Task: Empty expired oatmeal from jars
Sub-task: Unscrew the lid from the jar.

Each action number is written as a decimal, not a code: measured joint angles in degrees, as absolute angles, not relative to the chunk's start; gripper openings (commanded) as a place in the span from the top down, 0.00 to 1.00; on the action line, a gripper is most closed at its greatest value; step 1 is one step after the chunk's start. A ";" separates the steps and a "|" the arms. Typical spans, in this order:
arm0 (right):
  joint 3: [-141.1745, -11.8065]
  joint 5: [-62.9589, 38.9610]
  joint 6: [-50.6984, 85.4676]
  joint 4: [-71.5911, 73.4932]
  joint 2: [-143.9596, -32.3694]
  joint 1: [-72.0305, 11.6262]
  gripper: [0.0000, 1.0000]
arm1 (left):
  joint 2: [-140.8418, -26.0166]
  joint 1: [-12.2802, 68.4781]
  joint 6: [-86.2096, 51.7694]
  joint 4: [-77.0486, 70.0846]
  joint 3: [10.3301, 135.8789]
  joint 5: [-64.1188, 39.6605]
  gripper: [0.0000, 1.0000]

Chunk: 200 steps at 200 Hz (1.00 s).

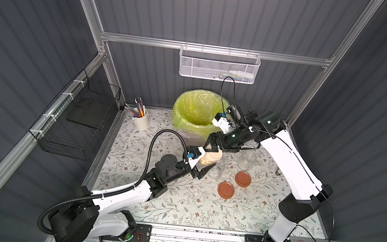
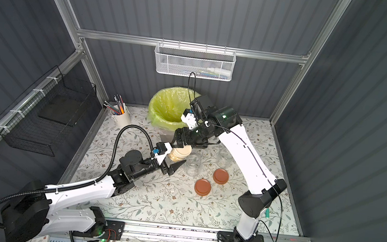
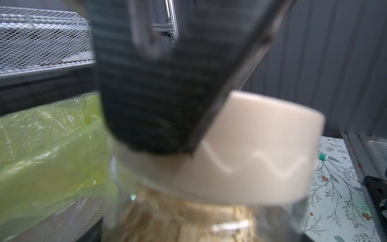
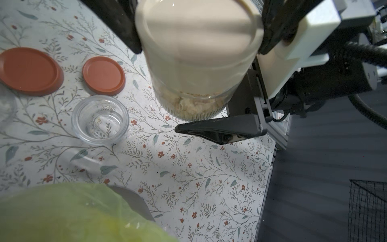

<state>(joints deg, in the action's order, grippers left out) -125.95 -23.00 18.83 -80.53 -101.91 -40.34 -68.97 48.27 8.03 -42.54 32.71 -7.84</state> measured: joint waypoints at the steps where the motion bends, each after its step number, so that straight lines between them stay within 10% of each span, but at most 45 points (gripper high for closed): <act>1: -125.99 -23.03 18.59 -80.58 -101.91 -40.34 0.25 | -68.97 48.27 8.01 -42.57 32.71 -7.86 0.83; 200: -127.35 -20.34 -17.39 -81.43 -101.91 -42.28 0.35 | -69.78 48.27 3.66 -48.05 30.24 -9.69 0.84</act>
